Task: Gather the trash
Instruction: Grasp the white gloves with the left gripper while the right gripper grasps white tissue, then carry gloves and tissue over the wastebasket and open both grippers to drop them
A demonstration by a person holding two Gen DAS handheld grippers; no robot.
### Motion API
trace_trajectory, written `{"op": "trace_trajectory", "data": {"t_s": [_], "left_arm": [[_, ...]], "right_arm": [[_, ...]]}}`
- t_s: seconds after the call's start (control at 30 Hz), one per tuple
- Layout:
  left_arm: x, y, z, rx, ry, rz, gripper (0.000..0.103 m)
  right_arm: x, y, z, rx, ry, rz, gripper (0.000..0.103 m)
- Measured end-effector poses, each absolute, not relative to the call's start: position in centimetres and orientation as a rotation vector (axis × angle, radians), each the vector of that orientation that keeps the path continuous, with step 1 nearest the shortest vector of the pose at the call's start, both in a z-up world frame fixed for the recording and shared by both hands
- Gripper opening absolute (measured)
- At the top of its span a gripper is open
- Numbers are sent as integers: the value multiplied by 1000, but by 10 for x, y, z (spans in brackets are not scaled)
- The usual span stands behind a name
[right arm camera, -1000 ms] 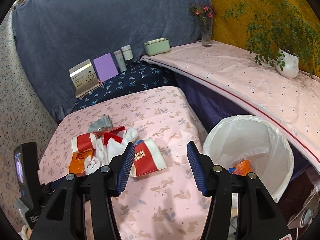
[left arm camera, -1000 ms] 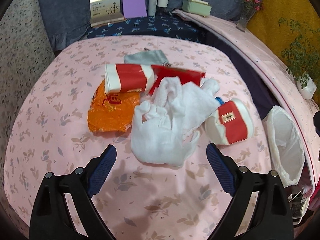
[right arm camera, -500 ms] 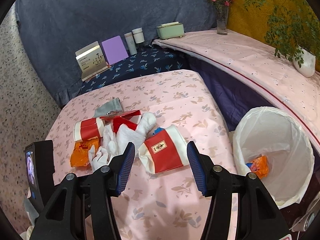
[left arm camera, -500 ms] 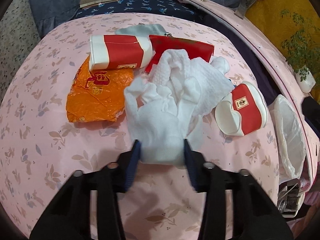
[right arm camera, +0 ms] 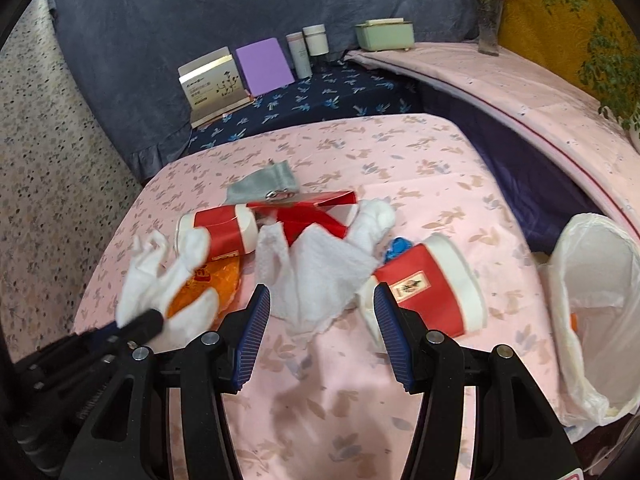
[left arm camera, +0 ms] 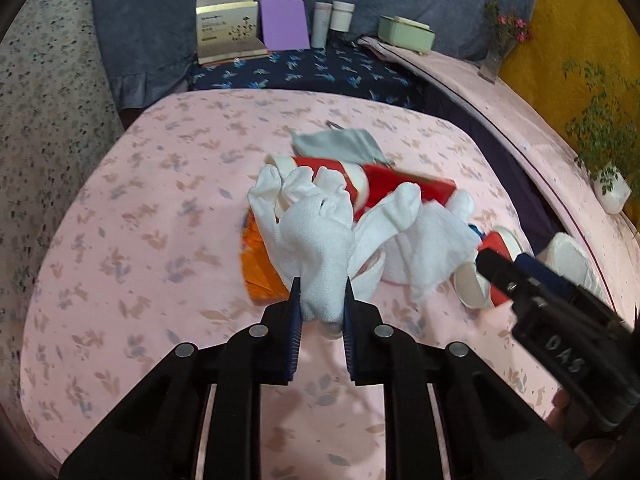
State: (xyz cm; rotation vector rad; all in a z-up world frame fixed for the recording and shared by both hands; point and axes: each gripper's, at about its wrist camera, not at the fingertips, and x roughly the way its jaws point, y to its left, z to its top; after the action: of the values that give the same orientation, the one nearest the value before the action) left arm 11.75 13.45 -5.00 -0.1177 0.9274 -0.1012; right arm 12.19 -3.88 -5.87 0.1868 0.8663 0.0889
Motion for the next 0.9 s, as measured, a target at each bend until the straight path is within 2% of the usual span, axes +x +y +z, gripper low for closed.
{"op": "trace_trajectory", "data": {"t_s": [0.23, 0.33, 0.5, 0.7, 0.77, 0.9], "left_arm": [[132, 157, -48, -125, 918, -64, 17], [139, 162, -51, -123, 920, -56, 17], [148, 166, -56, -126, 926, -57, 17], [154, 164, -62, -121, 935, -61, 17], [154, 163, -62, -119, 935, -63, 17], [152, 159, -58, -115, 926, -70, 17]], "right_arm": [[147, -16, -79, 161, 908, 108, 47], [158, -11, -88, 157, 928, 110, 41], [173, -4, -104, 144, 956, 106, 40], [180, -4, -119, 128, 985, 94, 19], [180, -5, -116, 130, 981, 99, 9], [174, -10, -102, 143, 951, 104, 4]]}}
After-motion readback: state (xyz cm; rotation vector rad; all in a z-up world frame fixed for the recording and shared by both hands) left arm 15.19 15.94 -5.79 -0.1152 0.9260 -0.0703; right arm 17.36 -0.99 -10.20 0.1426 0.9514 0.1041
